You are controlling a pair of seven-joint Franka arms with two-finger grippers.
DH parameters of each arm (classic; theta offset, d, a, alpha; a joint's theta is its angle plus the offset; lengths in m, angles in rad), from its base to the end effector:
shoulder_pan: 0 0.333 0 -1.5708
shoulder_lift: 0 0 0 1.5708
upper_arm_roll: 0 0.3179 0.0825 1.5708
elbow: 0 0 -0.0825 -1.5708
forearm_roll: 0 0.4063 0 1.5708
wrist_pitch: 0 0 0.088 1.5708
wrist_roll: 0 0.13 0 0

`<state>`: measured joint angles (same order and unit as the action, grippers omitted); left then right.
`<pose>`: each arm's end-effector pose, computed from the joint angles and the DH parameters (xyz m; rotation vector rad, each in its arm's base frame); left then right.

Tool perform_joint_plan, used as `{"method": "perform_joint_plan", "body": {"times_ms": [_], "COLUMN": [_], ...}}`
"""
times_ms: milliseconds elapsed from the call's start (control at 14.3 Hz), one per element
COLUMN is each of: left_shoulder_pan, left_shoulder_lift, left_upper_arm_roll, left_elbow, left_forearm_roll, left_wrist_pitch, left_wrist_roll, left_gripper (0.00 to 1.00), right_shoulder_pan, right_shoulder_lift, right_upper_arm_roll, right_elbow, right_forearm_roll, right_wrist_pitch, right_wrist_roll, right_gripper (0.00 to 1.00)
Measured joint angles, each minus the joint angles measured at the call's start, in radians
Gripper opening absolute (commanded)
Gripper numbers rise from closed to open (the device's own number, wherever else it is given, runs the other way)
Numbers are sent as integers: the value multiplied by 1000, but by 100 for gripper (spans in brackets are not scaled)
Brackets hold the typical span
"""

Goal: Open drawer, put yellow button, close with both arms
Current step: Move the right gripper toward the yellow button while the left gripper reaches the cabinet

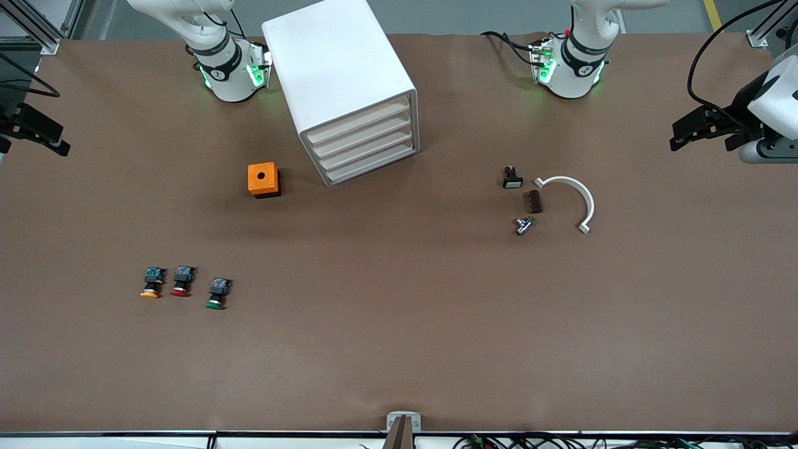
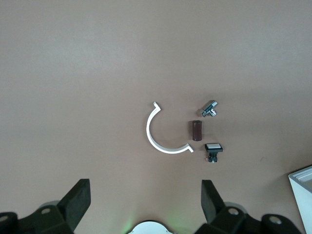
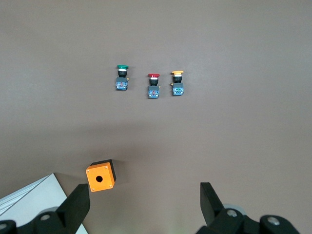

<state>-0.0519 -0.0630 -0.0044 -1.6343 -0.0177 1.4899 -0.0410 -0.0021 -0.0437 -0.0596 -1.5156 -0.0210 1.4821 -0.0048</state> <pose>0.5448 -0.0332 0.6011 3.1254 -0.0250 -0.1285 0.5528 -0.0378 0.6473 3.1216 -0.0918 0.0148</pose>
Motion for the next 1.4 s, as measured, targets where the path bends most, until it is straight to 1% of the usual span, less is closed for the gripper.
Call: {"method": "perform_joint_plan", "body": {"times_ms": [420,630,840,1051,1191,1401], "left_shoulder_pan": [1,5,4,-4,-9,-14], "left_shoulder_lift": [0,7,45,102,148,208], "left_upper_arm_roll": [0,4,4,-7,-36,-108], "left_elbow": [0,-3,-8,-14,-16,-16], "left_forearm_roll": [0,0,0,0,0,-9], "left_wrist_pitch": [0,-5,-9,-21,-21,-29], "left_wrist_roll": [0,0,0,0,-21,-143], "left_gripper": [100,100,100,100,100,100], "right_shoulder_pan": [-6,-36,-65,-80,-94,-113], "right_shoulder_lift": [3,38,109,163,188,233], "right_upper_arm_roll": [-2,-5,-6,-6,-6,-7], "right_elbow": [-5,-30,-71,-150,-214,-288], "right_forearm_roll": [0,0,0,0,0,0], "right_wrist_pitch": [1,35,130,269,368,483], "right_wrist_roll": [1,1,-7,-30,-50,-62], "right_gripper": [100,100,100,100,100,100]}}
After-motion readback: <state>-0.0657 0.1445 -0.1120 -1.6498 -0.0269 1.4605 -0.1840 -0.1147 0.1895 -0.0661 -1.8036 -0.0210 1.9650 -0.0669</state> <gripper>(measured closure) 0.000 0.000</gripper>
